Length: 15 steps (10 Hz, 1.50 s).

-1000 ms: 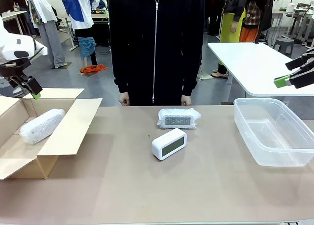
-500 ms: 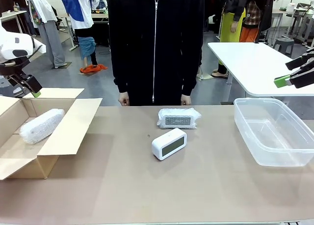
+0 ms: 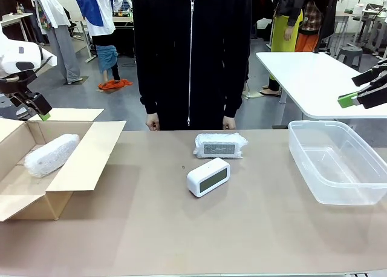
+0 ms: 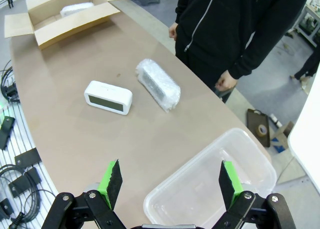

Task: Separate and place wrapped and unwrapped clocks.
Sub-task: Pick up the Digital clock indicated by the person.

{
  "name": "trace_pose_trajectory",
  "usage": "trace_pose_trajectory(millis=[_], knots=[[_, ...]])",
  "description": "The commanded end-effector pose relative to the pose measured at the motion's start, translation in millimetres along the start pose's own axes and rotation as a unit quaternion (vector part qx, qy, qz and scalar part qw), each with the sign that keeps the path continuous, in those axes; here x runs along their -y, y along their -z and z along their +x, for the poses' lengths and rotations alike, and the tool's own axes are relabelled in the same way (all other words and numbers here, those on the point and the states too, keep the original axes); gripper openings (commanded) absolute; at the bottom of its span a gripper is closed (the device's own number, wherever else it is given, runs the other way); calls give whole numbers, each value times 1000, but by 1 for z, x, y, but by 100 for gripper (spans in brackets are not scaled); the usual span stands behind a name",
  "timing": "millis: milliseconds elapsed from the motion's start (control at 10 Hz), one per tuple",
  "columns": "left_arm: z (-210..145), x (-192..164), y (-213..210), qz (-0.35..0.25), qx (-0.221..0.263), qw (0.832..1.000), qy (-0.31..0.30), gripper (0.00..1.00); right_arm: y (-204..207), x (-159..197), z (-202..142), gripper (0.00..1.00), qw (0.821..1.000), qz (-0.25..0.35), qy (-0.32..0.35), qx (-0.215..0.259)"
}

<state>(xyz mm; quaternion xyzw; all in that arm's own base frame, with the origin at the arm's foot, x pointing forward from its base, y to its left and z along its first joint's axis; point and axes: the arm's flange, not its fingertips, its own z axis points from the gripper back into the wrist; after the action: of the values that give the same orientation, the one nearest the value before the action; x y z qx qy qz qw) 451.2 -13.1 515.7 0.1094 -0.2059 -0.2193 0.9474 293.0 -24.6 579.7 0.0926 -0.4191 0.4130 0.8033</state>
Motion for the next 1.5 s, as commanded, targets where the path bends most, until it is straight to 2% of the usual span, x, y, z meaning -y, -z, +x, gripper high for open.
trace_pose_trajectory(millis=[0,700,800,900,1100,1200,1300,1400], knots=[[0,-1,-1,0,-1,1000,-1,100,2,0,0,100,1000,8,3,5],[0,0,0,0,0,1000,0,100,2,0,0,100,1000,8,3,5],[-7,-1,-12,-20,11,999,41,100,2,0,0,100,1000,8,3,5],[-5,-16,-25,-28,11,997,72,100,2,0,0,100,1000,8,3,5],[-29,-26,-45,-84,36,989,120,100,2,0,0,100,1000,8,3,5],[-31,-43,-61,-120,29,981,153,100,2,0,0,100,1000,8,3,5],[-35,-53,-70,-151,31,971,186,100,2,0,0,100,1000,8,3,5],[-49,-53,-73,-204,67,954,210,100,2,0,0,100,1000,8,3,5]])
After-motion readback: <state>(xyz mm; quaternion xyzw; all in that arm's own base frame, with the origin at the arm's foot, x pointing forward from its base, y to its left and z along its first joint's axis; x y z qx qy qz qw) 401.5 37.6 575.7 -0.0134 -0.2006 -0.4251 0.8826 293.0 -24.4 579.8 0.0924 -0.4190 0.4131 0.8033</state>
